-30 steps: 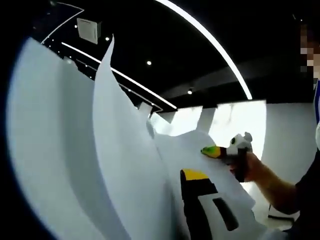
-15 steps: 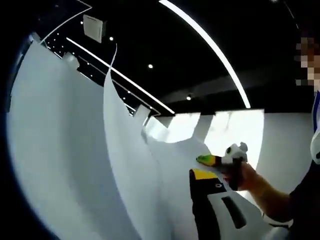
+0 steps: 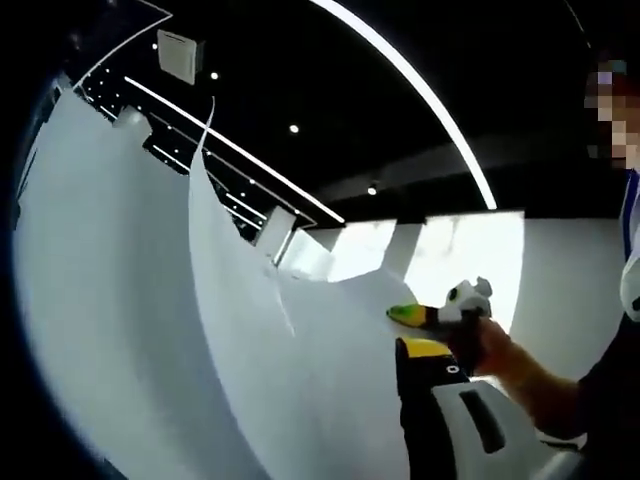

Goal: Organize the stack of printing papers by aligning and flattening the scattered papers on the table

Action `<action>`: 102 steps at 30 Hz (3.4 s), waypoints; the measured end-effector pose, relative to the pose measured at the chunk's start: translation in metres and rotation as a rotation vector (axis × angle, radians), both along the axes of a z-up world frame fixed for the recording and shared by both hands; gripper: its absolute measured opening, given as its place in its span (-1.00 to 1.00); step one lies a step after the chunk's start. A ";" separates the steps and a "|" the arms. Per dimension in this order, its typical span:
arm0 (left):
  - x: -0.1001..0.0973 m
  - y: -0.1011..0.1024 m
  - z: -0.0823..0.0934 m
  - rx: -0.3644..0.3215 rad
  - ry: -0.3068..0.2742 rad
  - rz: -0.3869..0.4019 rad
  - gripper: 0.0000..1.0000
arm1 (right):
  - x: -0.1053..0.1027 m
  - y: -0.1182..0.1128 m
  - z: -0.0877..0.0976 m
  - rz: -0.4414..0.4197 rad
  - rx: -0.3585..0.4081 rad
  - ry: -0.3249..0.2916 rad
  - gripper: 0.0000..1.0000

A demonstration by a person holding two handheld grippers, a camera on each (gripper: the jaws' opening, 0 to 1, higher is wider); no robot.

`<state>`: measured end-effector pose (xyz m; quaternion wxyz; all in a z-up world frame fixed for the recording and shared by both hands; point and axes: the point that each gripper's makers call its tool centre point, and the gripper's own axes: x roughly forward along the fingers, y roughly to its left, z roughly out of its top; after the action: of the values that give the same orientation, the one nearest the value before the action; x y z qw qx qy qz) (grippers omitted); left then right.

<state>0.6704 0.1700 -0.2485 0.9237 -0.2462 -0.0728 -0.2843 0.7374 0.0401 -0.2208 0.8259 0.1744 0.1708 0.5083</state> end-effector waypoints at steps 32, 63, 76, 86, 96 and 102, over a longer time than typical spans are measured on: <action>0.000 -0.001 0.001 0.003 -0.005 0.000 0.04 | -0.005 0.024 0.009 0.040 0.011 -0.010 -1.00; 0.001 -0.002 0.000 0.005 -0.004 -0.001 0.00 | -0.022 0.065 0.006 0.132 0.014 0.004 -1.00; 0.000 -0.003 0.000 0.009 -0.006 -0.006 -0.02 | -0.030 0.082 0.004 0.162 0.017 0.014 -1.00; 0.000 0.000 0.001 -0.011 -0.006 -0.006 -0.05 | -0.030 0.086 0.005 0.169 0.024 0.019 -1.00; 0.000 0.002 0.003 -0.019 -0.010 0.000 -0.11 | -0.032 0.091 0.005 0.179 0.032 0.025 -1.00; 0.000 0.001 0.001 -0.006 -0.008 0.004 -0.14 | -0.034 0.095 0.004 0.191 0.034 0.027 -1.00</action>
<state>0.6705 0.1711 -0.2470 0.9233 -0.2476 -0.0777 -0.2830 0.7032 0.1346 -0.2169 0.7682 0.1778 0.1891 0.5852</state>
